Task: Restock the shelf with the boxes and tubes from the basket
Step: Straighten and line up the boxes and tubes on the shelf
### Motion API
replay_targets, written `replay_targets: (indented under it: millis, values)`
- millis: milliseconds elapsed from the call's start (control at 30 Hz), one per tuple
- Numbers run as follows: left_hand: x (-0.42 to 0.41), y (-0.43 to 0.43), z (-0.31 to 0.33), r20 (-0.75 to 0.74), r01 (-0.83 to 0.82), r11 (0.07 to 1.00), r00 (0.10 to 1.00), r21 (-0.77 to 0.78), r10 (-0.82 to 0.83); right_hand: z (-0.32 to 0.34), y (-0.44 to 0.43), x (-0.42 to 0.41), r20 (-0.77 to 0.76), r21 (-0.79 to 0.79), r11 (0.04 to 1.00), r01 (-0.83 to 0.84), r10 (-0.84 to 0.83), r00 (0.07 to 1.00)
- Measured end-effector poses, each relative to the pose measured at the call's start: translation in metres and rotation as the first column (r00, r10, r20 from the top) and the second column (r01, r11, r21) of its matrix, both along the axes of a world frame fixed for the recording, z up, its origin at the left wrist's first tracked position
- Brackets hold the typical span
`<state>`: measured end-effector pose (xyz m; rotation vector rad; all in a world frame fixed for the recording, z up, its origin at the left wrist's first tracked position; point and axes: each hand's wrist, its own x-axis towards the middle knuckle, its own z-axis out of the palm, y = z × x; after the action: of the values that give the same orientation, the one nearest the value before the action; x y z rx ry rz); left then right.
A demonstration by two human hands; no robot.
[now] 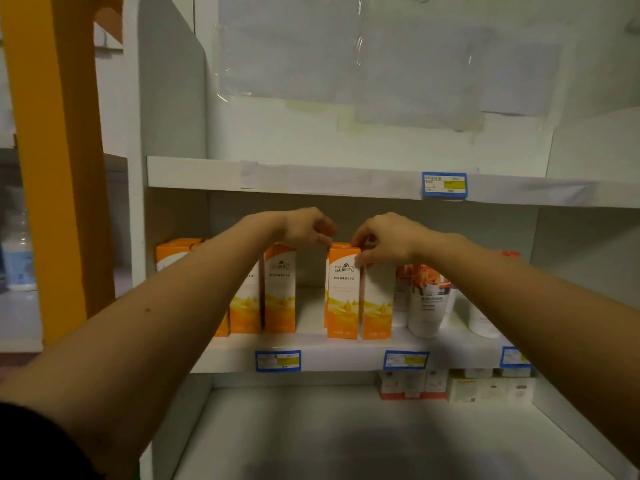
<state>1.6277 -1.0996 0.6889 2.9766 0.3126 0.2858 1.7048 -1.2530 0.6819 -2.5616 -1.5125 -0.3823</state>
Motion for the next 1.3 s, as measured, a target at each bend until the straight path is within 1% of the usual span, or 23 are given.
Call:
replay_targets:
  millis: [133, 267, 433, 600, 767, 967, 1033, 1133, 1200, 1300]
  values:
    - [0.007, -0.001, 0.002, -0.086, 0.01, 1.0, 0.996, 0.018, -0.009, -0.001, 0.0, 0.002, 0.01, -0.003, 1.0, -0.026, 0.026, 1.0]
    - [0.011, 0.002, 0.003, -0.118, -0.006, 0.999, 0.993, 0.037, 0.01, -0.003, 0.0, 0.004, 0.02, -0.008, 0.999, -0.043, 0.043, 0.999]
    - [0.012, 0.005, 0.003, -0.086, -0.043, 0.999, 0.995, 0.029, 0.045, -0.004, 0.003, 0.005, 0.029, 0.02, 0.999, -0.03, 0.029, 0.999]
    - [0.008, 0.012, 0.006, -0.078, -0.082, 0.996, 0.993, 0.028, 0.084, -0.003, 0.006, 0.005, 0.04, 0.011, 0.999, -0.03, 0.029, 0.999]
    - [-0.002, 0.027, 0.006, -0.078, -0.146, 0.989, 0.986, 0.035, 0.148, -0.003, 0.009, 0.005, 0.014, 0.005, 1.0, -0.021, 0.021, 1.0]
    - [-0.005, 0.029, 0.006, -0.099, -0.195, 0.98, 0.977, -0.042, 0.19, -0.002, 0.013, 0.007, -0.008, -0.002, 1.0, -0.016, 0.016, 1.0]
    - [-0.004, 0.029, 0.006, -0.103, -0.208, 0.975, 0.974, -0.075, 0.2, -0.002, 0.016, 0.006, -0.013, -0.03, 1.0, -0.008, 0.007, 1.0]
    - [-0.005, 0.03, 0.006, -0.056, -0.228, 0.969, 0.973, -0.09, 0.224, 0.0, 0.022, 0.005, 0.074, -0.091, 0.995, 0.031, -0.025, 0.997]
    - [-0.007, 0.031, 0.005, -0.025, -0.23, 0.969, 0.973, -0.089, 0.229, 0.001, 0.025, 0.004, 0.093, -0.082, 0.996, 0.032, -0.025, 0.995]
    - [-0.009, 0.028, 0.005, 0.016, -0.207, 0.974, 0.978, -0.093, 0.209, 0.001, 0.031, 0.001, 0.079, -0.031, 1.0, 0.007, -0.004, 0.997]
